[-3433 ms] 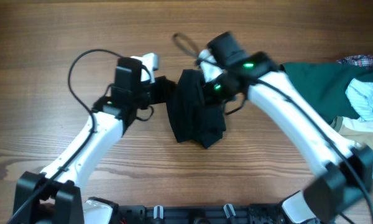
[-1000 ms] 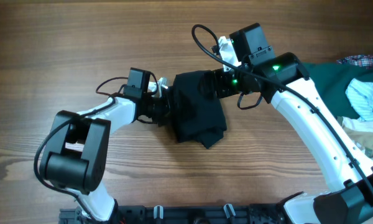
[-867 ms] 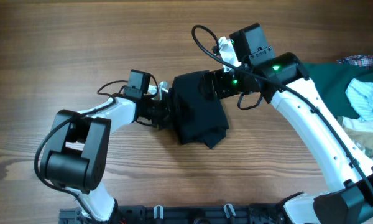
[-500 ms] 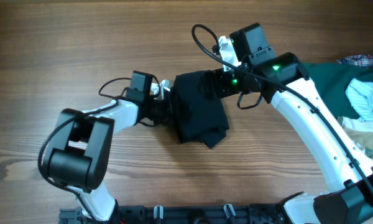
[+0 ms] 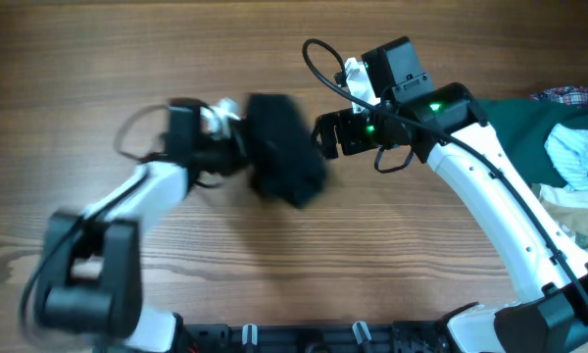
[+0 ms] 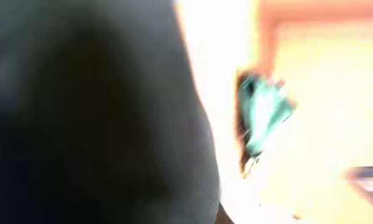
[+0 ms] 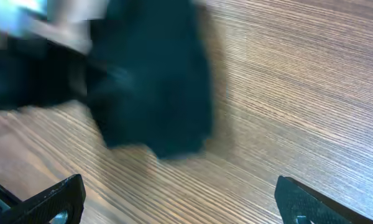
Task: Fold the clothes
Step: 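Carry the bundle to the table's left side and release it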
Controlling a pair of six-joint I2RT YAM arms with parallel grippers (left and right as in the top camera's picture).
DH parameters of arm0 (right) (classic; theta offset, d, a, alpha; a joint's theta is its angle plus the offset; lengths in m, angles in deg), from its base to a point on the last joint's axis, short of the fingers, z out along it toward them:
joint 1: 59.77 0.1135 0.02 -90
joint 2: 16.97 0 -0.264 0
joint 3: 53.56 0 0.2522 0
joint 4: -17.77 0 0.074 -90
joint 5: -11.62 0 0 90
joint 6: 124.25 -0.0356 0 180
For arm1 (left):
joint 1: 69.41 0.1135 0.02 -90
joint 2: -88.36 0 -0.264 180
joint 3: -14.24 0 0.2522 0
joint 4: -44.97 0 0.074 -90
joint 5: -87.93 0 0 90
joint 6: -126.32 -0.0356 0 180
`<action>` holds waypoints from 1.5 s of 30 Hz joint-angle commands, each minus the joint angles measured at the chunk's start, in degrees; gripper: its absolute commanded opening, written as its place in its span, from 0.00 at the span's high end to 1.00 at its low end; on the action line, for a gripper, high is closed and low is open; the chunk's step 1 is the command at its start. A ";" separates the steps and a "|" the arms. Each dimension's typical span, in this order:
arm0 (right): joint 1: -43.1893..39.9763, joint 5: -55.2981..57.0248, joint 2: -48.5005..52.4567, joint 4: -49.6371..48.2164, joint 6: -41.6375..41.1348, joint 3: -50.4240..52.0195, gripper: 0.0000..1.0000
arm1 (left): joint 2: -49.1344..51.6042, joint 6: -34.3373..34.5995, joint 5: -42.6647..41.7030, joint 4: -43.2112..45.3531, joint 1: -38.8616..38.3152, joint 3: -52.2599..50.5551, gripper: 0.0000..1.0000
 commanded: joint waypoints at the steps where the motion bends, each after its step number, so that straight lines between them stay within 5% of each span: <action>1: 0.09 0.52 0.13 -0.35 -0.46 -0.07 0.02 | -14.99 2.19 -2.67 0.98 8.85 0.83 0.96; 5: 0.09 0.50 0.13 -0.42 -0.48 -0.07 0.02 | -22.69 2.73 -2.69 1.49 22.53 0.83 0.96; 11: 0.09 0.52 0.13 -0.39 -0.48 -0.07 0.02 | -16.15 0.31 -2.78 5.81 40.17 0.83 0.96; 19: 0.09 0.50 0.13 0.33 -1.70 -0.07 0.02 | -1.97 -0.98 -0.50 20.55 44.17 0.83 0.96; 29: 0.09 0.50 0.13 0.76 -1.79 -0.07 0.02 | 15.67 -6.80 1.18 20.09 50.95 0.83 0.94; 30: 0.09 0.50 0.13 0.76 -1.79 -0.07 0.02 | 16.24 -6.80 1.18 18.78 50.95 0.83 0.91; 31: 0.09 0.50 0.13 0.76 -1.84 -0.07 0.02 | 16.48 -6.80 1.18 17.42 50.95 0.81 0.74; 34: 0.09 0.48 0.13 0.76 -2.16 -0.07 0.02 | 16.31 -6.78 -3.52 14.14 51.23 0.81 0.45; 37: 0.09 0.48 0.13 0.96 -2.16 -0.07 0.02 | 16.20 -6.78 -5.70 10.71 51.45 0.83 0.34; 38: 0.09 0.48 0.13 1.14 -2.14 -0.07 0.02 | 16.15 -6.78 -5.73 8.31 51.43 0.81 0.18; 40: 0.09 0.48 0.13 1.29 -2.12 -0.07 0.02 | 15.96 -6.80 -5.75 4.15 51.43 0.81 0.12; 41: 0.09 0.48 0.13 1.27 -2.10 -0.07 0.02 | 15.65 -6.82 -5.77 1.53 51.43 0.81 0.00; 45: 0.09 0.50 0.13 1.05 -1.68 -0.07 0.02 | 11.41 -10.75 -5.44 -10.58 51.67 0.83 0.00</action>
